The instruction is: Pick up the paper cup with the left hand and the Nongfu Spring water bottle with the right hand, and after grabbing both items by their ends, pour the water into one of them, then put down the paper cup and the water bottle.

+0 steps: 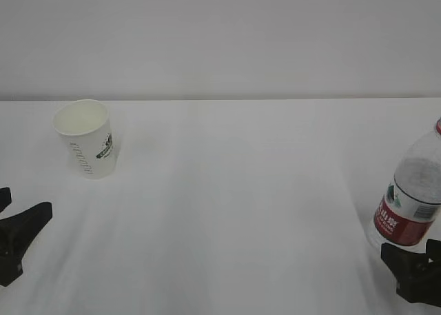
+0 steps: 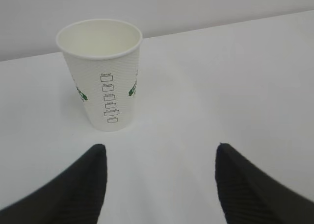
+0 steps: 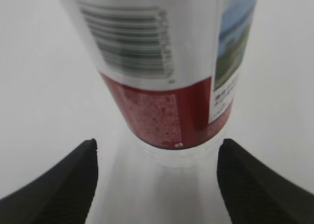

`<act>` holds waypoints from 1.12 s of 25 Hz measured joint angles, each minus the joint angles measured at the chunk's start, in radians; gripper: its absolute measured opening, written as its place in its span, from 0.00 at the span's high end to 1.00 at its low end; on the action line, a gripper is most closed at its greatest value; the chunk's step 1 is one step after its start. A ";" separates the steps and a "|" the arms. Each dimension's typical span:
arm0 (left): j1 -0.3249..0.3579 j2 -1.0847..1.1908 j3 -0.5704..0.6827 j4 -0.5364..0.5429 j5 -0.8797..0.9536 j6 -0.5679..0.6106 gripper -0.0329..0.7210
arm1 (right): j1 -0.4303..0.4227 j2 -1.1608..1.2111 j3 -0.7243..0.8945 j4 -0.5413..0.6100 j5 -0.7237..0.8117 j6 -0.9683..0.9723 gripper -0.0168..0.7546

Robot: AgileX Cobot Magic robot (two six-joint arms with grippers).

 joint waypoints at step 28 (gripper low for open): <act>0.000 0.000 0.002 0.000 0.000 -0.002 0.28 | 0.000 -0.050 -0.071 0.009 -0.004 0.001 0.24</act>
